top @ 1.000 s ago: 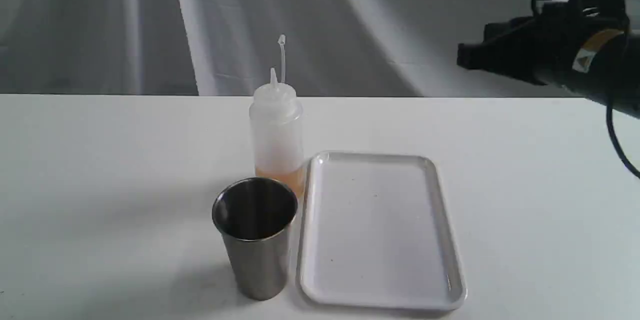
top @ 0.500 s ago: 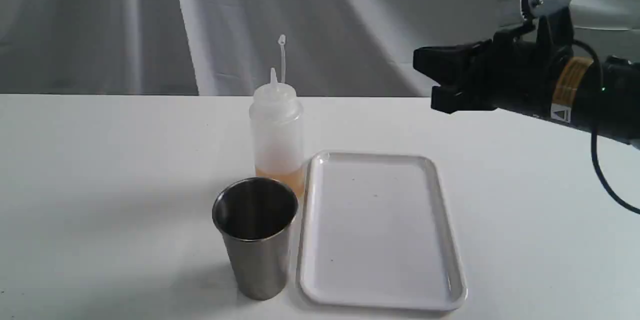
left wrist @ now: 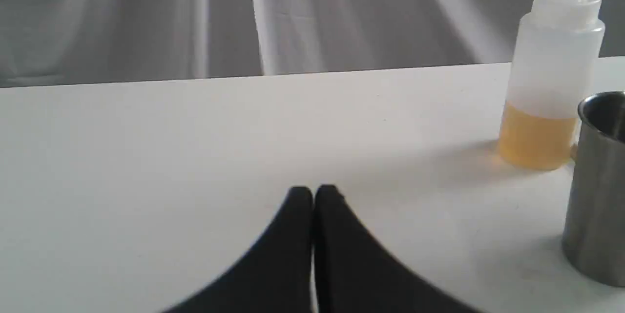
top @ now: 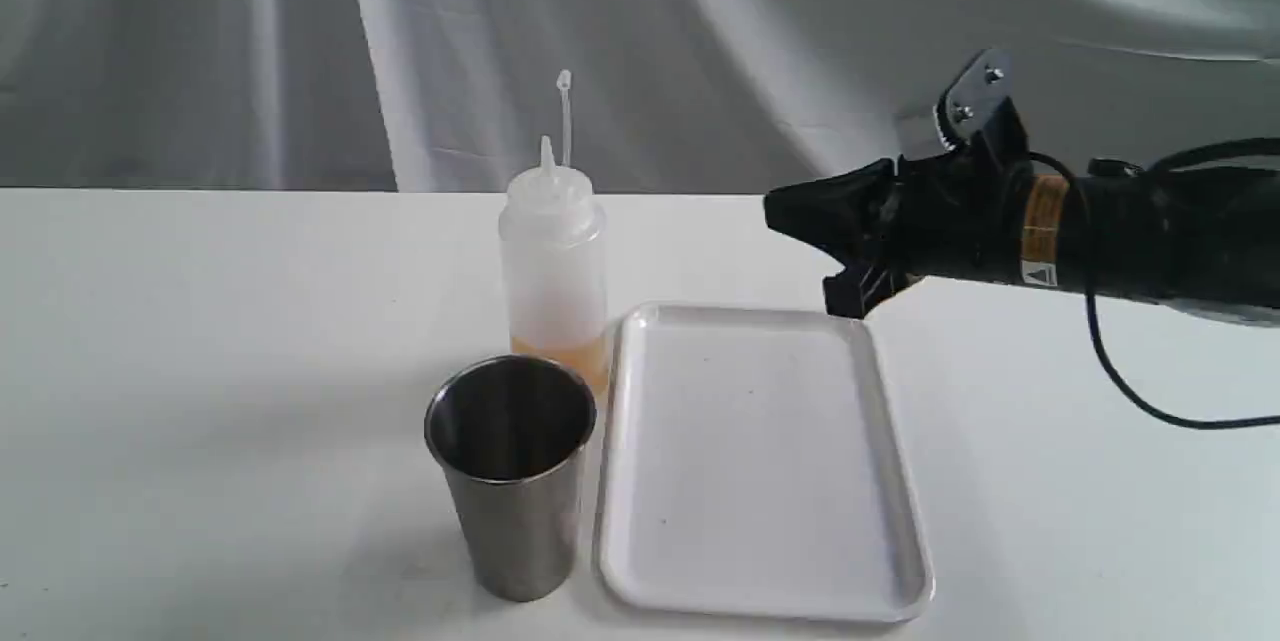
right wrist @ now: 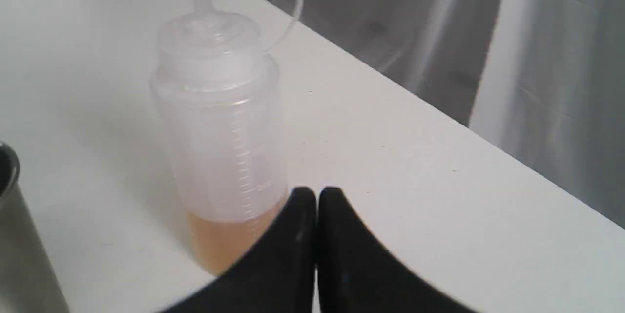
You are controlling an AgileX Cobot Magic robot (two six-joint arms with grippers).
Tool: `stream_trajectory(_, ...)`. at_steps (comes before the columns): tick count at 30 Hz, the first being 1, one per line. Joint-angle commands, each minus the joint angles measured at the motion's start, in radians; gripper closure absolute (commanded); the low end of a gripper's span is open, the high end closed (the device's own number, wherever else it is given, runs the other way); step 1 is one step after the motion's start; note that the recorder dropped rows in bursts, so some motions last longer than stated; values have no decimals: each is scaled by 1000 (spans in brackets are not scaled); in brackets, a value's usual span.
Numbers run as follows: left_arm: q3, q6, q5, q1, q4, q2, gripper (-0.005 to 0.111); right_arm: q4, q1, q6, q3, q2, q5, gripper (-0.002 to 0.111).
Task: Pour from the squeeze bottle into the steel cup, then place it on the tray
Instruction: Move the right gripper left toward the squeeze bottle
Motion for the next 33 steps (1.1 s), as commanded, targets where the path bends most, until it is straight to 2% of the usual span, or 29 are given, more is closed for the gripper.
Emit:
stream_trajectory(1,4,-6,-8,2,-1,-3,107,-69,-6,58,-86,53,-44,108)
stream_trajectory(12,4,-4,-8,2,-1,-3,107,-176,-8,125,-342,266,-272,108)
stream_trajectory(17,4,-6,-8,2,-1,-3,107,-194,-8,148,-407,339,-307,108)
stream_trajectory(19,4,-6,-8,2,-1,-3,107,-233,-8,151,-431,357,-334,103)
stream_trajectory(23,4,-6,-8,2,-1,-3,107,-248,-8,171,-479,388,-334,74)
stream_trajectory(27,4,-6,-8,2,-1,-3,107,-216,-8,200,-491,399,-314,22)
stream_trajectory(29,4,-4,-8,2,-1,-3,107,-191,-8,200,-491,404,-312,2)
stream_trajectory(33,4,-4,-8,2,-1,-3,107,-184,10,196,-491,406,-303,3)
